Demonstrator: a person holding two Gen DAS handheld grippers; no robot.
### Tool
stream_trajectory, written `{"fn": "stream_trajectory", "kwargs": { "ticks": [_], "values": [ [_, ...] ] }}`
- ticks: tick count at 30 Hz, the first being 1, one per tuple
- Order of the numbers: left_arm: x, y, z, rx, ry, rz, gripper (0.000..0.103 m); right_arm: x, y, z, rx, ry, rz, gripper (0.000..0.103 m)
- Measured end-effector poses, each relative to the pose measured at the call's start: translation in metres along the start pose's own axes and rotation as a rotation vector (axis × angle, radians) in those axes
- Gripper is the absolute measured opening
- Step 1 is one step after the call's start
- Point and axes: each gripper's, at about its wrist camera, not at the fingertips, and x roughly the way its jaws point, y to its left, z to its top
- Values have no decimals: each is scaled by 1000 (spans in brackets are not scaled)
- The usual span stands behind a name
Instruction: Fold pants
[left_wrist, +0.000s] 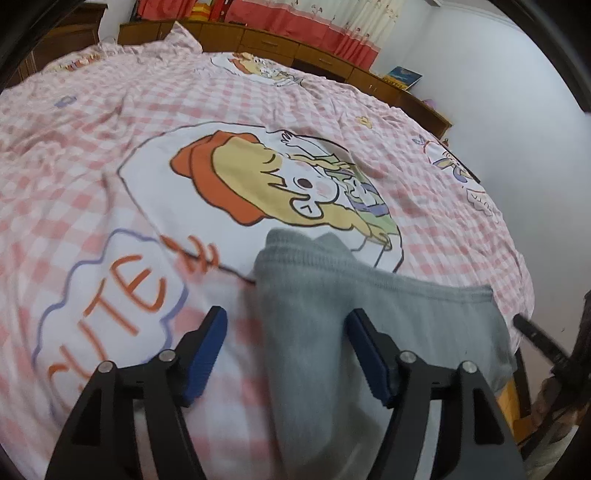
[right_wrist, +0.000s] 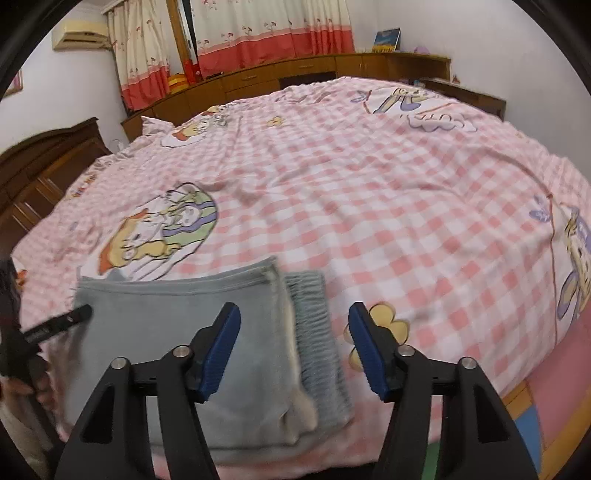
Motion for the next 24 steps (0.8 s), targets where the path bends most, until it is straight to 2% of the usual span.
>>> {"fn": "stream_trajectory", "kwargs": {
  "ticks": [5, 6, 7, 9, 10, 11, 13, 14, 17, 22, 24],
  "values": [
    [11, 6, 12, -60, 21, -59, 72, 36, -6, -4, 40, 112, 9, 62],
    [11, 4, 13, -57, 19, -73, 68, 41, -7, -6, 50, 128, 16, 62],
    [12, 1, 12, -48, 19, -87, 59, 43, -7, -7, 54, 128, 18, 62],
    [13, -5, 10, -31, 18, -84, 56, 44, -6, -9, 51, 116, 18, 62],
    [12, -7, 8, -21, 1, -76, 49, 45, -5, -9, 46, 115, 15, 62],
    [11, -7, 7, -19, -4, -76, 35, 45, -4, -9, 43, 116, 12, 62],
    [4, -5, 8, -38, -21, -70, 18, 44, -4, -10, 42, 117, 11, 62],
    [2, -5, 9, -47, -21, -78, 15, 44, -3, -9, 44, 119, 11, 62],
    [-11, -11, 11, -34, -23, -73, 13, 40, -3, -10, 61, 117, 13, 62],
    [-45, -24, 20, 52, -48, -95, 13, 33, 3, -7, 103, 91, 29, 62],
    [-58, -20, 26, 45, -71, -107, 13, 31, 10, -4, 95, 82, 37, 62]
  ]
}}
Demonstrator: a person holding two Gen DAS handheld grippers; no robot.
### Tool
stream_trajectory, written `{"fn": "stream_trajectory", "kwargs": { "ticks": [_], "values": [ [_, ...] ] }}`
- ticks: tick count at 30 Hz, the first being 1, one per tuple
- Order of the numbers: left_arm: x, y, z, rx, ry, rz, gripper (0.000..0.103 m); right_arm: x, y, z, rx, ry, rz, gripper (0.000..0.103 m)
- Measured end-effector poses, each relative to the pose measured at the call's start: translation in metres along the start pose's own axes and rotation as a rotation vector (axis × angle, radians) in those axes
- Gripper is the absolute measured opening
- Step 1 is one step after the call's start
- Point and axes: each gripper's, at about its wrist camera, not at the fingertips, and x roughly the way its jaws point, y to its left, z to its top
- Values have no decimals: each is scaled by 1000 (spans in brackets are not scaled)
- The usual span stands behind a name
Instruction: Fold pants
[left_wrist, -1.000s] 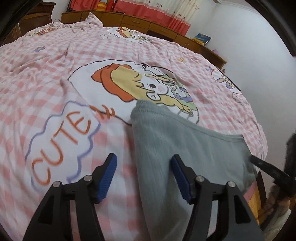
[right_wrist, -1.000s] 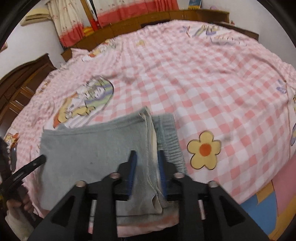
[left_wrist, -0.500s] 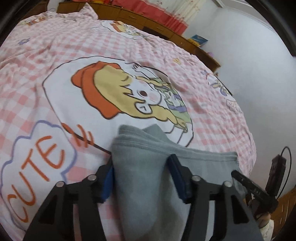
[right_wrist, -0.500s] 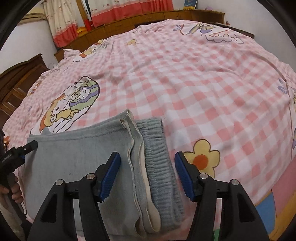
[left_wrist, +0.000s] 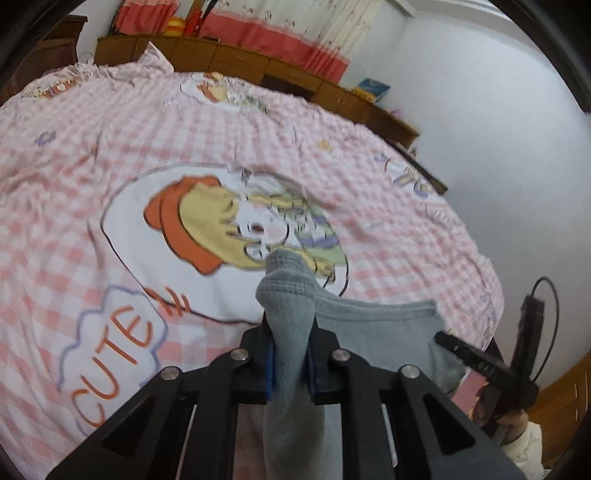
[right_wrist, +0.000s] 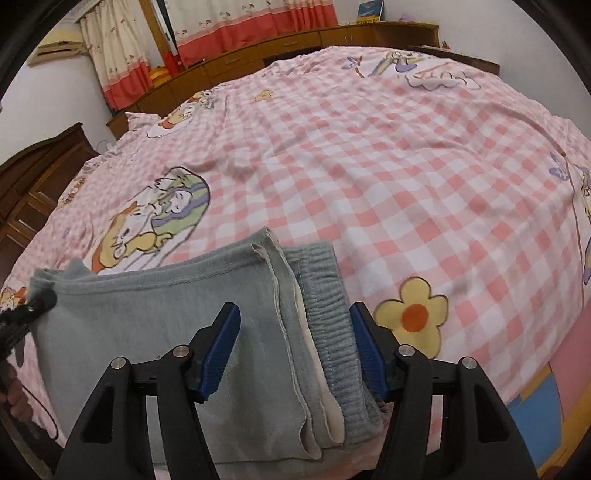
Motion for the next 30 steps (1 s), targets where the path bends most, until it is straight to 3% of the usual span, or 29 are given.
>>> {"fn": "stream_trajectory", "kwargs": {
  "ticks": [9, 13, 18, 23, 25, 28, 30],
  "values": [
    [-12, 54, 18, -15, 5, 129, 13, -8, 43, 3, -81, -17, 56, 62],
    [-4, 82, 21, -49, 49, 77, 13, 0, 64, 5, -131, 10, 83, 62],
    [8, 82, 17, -34, 93, 95, 15, 2, 86, 8, -180, 17, 110, 62],
    [-8, 77, 14, -14, 86, 110, 19, 5, 100, 13, -215, 45, 171, 58],
    [-20, 78, 15, -15, 78, 131, 19, 8, 107, 14, -240, 51, 160, 51],
    [-38, 79, 15, 4, 73, 157, 23, 11, 116, 14, -291, 48, 99, 51],
    [-43, 75, 12, 14, 79, 160, 23, 12, 119, 11, -309, 55, 124, 49]
  ]
}}
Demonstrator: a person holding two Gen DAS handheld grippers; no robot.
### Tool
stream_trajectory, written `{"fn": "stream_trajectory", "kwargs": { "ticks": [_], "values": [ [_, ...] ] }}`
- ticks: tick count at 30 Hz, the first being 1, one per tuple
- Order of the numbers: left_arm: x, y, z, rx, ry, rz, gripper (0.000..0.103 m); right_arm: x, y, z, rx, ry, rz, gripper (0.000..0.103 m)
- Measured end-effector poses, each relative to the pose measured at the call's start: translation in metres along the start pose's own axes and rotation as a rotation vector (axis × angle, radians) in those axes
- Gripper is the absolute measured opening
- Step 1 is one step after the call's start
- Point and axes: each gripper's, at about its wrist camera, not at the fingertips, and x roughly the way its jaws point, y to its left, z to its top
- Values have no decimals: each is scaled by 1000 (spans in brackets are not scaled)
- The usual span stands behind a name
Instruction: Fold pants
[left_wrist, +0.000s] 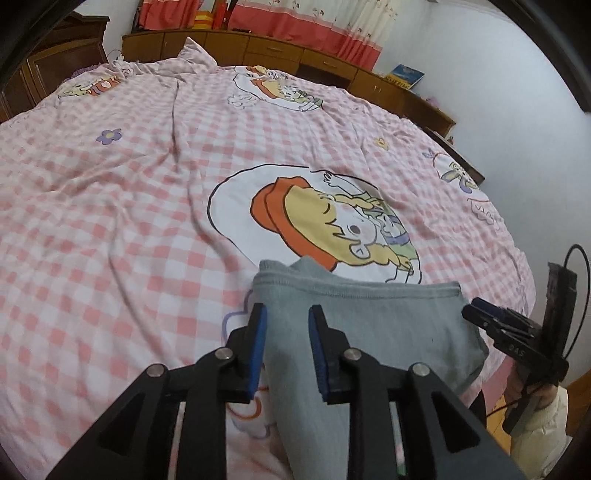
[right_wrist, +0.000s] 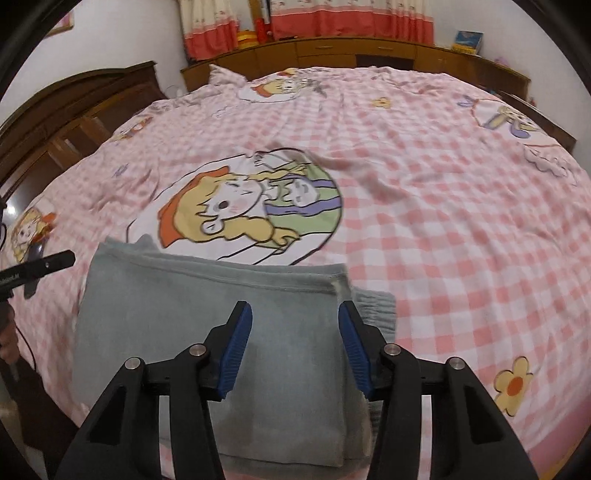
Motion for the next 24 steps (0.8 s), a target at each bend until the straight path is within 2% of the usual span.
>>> {"fn": "stream_trajectory", "kwargs": {
  "ticks": [3, 6, 11, 15, 19, 24],
  "values": [
    [3, -11, -10, -5, 8, -41, 23, 8, 3, -4, -10, 24, 40, 45],
    [19, -22, -24, -4, 47, -75, 23, 21, 8, -8, -24, 48, 29, 45],
    [48, -21, -48, -4, 131, -22, 22, 51, 5, -15, -23, 99, 33, 45],
    [30, -24, -57, -9, 108, -23, 23, 37, 7, -14, -21, 91, 24, 45],
    [11, -35, -70, 32, 96, 14, 25, 10, 12, -24, -32, 73, 34, 45],
    [13, -40, -97, 31, 124, 22, 26, -12, 16, -45, -50, 74, 27, 45]
  ]
}}
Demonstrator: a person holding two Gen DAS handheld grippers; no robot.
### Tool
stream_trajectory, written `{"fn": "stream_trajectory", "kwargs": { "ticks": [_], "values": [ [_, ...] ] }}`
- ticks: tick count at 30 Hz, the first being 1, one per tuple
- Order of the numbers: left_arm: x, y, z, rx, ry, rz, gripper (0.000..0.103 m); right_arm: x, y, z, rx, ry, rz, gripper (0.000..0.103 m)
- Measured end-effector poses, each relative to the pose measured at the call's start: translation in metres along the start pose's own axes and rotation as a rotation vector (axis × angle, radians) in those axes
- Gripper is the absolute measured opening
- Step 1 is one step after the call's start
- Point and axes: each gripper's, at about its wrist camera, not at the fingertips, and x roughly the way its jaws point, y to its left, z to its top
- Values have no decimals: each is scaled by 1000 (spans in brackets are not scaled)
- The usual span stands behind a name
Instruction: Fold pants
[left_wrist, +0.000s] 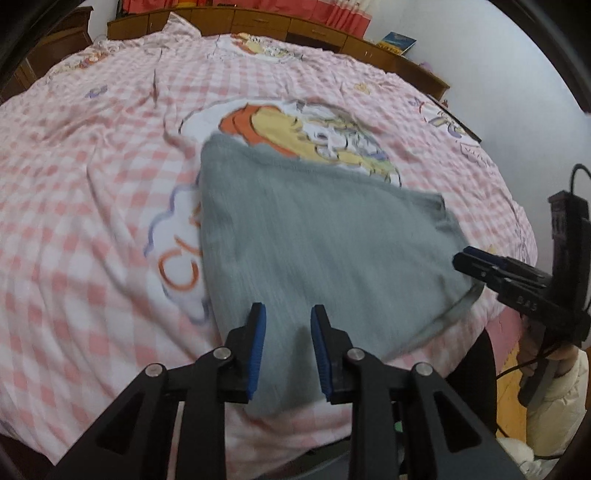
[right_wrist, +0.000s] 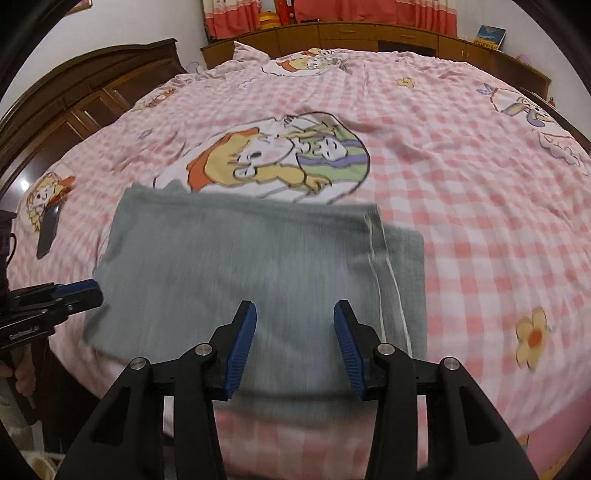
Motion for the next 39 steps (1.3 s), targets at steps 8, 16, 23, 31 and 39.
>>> {"fn": "stream_trajectory", "kwargs": {
  "ticks": [8, 16, 23, 31, 39],
  "values": [
    [10, 13, -23, -66, -11, 1, 26, 21, 3, -42, -4, 90, -48, 46],
    [0, 32, -23, -113, -33, -18, 26, 26, 9, -51, 4, 101, -91, 52],
    [-8, 53, -26, -172, -53, -48, 43, 19, 17, -55, 13, 95, -132, 53],
    [-5, 54, -20, -199, -78, -96, 49, -6, 20, -49, 56, 49, -118, 53],
    [-10, 40, -17, -160, -121, -111, 49, -16, 27, -42, 47, 13, -94, 53]
  ]
}}
